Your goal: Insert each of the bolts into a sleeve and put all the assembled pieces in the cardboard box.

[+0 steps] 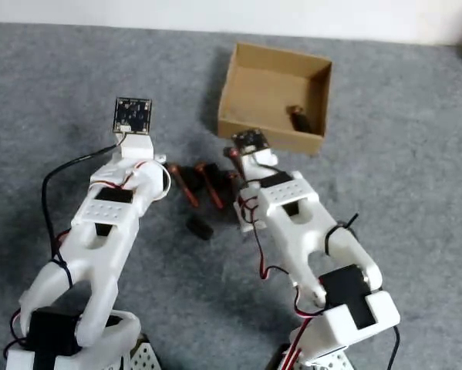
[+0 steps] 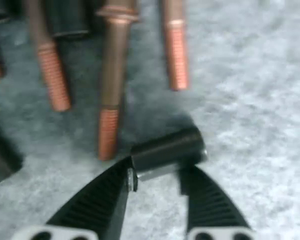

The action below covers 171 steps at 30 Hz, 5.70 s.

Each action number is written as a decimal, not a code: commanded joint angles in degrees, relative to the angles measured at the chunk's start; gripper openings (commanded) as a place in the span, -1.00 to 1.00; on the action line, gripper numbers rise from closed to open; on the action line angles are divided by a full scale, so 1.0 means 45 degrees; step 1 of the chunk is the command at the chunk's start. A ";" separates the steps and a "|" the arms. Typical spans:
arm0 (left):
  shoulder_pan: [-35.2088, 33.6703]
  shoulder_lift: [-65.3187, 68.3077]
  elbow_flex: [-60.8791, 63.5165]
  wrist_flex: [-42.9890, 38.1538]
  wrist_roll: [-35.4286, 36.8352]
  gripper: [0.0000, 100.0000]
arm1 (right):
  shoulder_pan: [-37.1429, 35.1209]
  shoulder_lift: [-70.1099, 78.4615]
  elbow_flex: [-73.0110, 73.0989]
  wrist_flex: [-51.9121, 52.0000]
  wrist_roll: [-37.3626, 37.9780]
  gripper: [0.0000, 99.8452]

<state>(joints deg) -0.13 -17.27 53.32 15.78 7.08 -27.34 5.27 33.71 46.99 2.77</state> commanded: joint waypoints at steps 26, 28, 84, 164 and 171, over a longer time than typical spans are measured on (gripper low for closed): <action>0.0264 -0.0029 -0.0576 -0.0254 0.0078 -0.98 | -0.0225 -0.0029 -0.0147 -0.0068 -0.0762 -0.99; 0.0264 -0.0029 -0.0576 -0.0254 0.0078 -0.98 | -0.0303 -0.0029 -0.0147 0.0381 -0.1289 -0.99; 0.0674 -0.0010 -0.0361 -0.0723 0.0059 -0.98 | 0.0694 0.3741 -0.6183 0.4386 -0.7541 -0.70; 0.1963 0.9602 -1.1341 0.9670 0.5900 -0.82 | 0.4972 -0.0850 -0.4620 0.4562 -0.4005 -0.99; 0.2061 1.0520 -1.2728 1.0960 0.5998 -0.82 | 0.4972 -0.0850 -0.4601 0.4562 -0.4005 -0.99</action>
<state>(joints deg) 8.40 28.88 -0.84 63.08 33.71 -4.84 4.22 13.14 68.44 -15.96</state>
